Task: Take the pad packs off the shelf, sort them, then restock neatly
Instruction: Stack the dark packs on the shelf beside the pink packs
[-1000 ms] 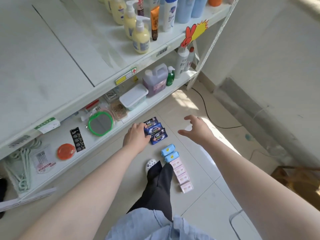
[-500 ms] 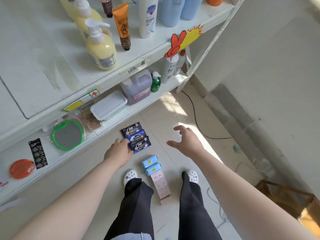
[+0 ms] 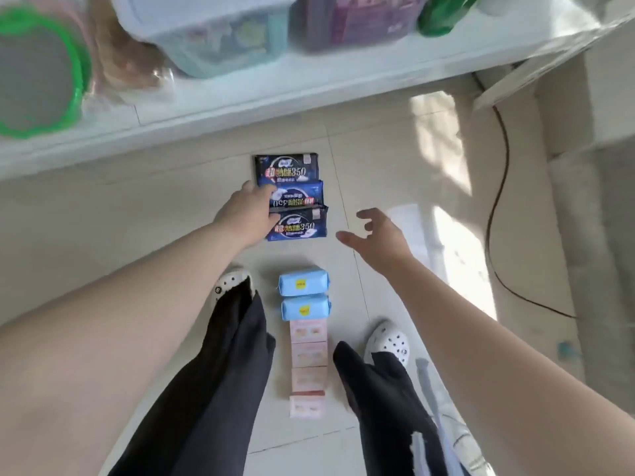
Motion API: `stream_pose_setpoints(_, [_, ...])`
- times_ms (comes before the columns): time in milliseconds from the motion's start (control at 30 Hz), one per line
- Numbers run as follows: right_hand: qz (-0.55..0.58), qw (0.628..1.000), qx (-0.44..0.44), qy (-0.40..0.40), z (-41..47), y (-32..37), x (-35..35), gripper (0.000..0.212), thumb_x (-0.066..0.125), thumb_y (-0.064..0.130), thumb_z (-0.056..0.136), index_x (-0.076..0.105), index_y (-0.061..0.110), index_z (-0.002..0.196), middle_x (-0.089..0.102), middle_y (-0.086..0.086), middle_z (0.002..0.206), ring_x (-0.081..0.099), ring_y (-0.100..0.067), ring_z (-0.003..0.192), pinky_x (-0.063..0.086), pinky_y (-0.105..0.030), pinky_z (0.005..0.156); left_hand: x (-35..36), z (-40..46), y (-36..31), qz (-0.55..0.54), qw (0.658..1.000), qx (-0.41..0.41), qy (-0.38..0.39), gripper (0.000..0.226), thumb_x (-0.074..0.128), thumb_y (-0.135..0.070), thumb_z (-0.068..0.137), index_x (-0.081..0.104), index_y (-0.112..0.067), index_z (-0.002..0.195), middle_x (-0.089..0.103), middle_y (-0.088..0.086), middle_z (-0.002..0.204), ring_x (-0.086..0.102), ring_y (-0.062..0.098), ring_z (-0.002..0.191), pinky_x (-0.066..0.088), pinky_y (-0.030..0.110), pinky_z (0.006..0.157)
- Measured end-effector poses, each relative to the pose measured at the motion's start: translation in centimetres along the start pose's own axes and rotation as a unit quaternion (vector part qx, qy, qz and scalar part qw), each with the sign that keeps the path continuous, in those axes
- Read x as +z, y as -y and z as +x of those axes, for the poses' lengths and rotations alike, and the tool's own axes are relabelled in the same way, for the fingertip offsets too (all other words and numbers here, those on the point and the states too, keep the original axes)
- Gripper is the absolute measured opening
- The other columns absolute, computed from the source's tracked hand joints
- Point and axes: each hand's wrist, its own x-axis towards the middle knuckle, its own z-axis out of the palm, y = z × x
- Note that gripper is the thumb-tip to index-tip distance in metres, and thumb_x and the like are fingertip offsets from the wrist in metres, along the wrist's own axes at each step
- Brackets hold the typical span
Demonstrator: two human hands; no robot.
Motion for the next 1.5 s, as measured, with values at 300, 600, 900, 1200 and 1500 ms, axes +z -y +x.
stream_pose_setpoints(300, [0.071, 0.997, 0.039, -0.001, 12.0, -7.3, 9.9, 0.067, 0.073, 0.044, 0.08, 0.045, 0.02, 0.136, 0.055, -0.008, 0.133, 0.055, -0.022, 0.118, 0.046, -0.037, 0.097, 10.4, 11.8, 3.6, 0.053, 0.996, 0.063, -0.031, 0.062, 0.053, -0.027, 0.095, 0.026, -0.01, 0.147, 0.026, 0.017, 0.151, 0.033, 0.036, 0.136, 0.03, 0.043, 0.112])
stream_pose_setpoints(600, [0.125, 0.991, 0.044, -0.023, 18.3, -5.9, 14.7, 0.065, 0.081, 0.03, 0.073, 0.041, 0.014, 0.121, 0.065, -0.004, 0.112, 0.062, -0.025, 0.102, 0.051, -0.037, 0.084, 11.3, 17.3, 2.6, 0.078, 0.99, 0.094, -0.067, 0.059, 0.062, -0.021, 0.09, 0.036, -0.009, 0.142, 0.037, 0.012, 0.142, 0.038, 0.03, 0.129, 0.033, 0.037, 0.107])
stream_pose_setpoints(900, [0.124, 0.992, 0.024, -0.001, 16.8, -6.9, 14.2, 0.04, 0.081, 0.028, 0.074, 0.059, 0.011, 0.103, 0.063, 0.001, 0.088, 0.06, -0.021, 0.078, 0.048, -0.032, 0.067, 10.4, 16.4, 1.9, 0.136, 0.985, 0.099, -0.049, 0.051, 0.07, -0.026, 0.084, 0.048, -0.01, 0.128, 0.045, 0.012, 0.126, 0.043, 0.03, 0.118, 0.041, 0.042, 0.095])
stream_pose_setpoints(1200, [0.317, 0.942, 0.052, -0.095, 3.8, -7.4, 4.6, 0.02, 0.077, 0.008, 0.078, 0.062, 0.003, 0.091, 0.063, -0.004, 0.072, 0.058, -0.016, 0.061, 0.047, -0.019, 0.053, 2.2, 3.6, -2.8, 0.028, 0.984, 0.071, -0.162, 0.043, 0.066, -0.026, 0.086, 0.044, -0.013, 0.121, 0.063, 0.01, 0.116, 0.058, 0.034, 0.104, 0.038, 0.036, 0.071])
stream_pose_setpoints(1500, [0.421, 0.876, 0.085, -0.222, -18.7, 0.9, -10.4, 0.018, 0.074, 0.011, 0.083, 0.061, 0.008, 0.095, 0.065, -0.009, 0.082, 0.064, -0.018, 0.068, 0.048, -0.022, 0.059, -13.4, -16.0, -10.6, -0.114, 0.975, 0.096, -0.165, 0.084, 0.057, -0.006, 0.086, 0.01, -0.039, 0.147, 0.053, 0.011, 0.131, 0.058, 0.039, 0.102, 0.048, 0.044, 0.082])
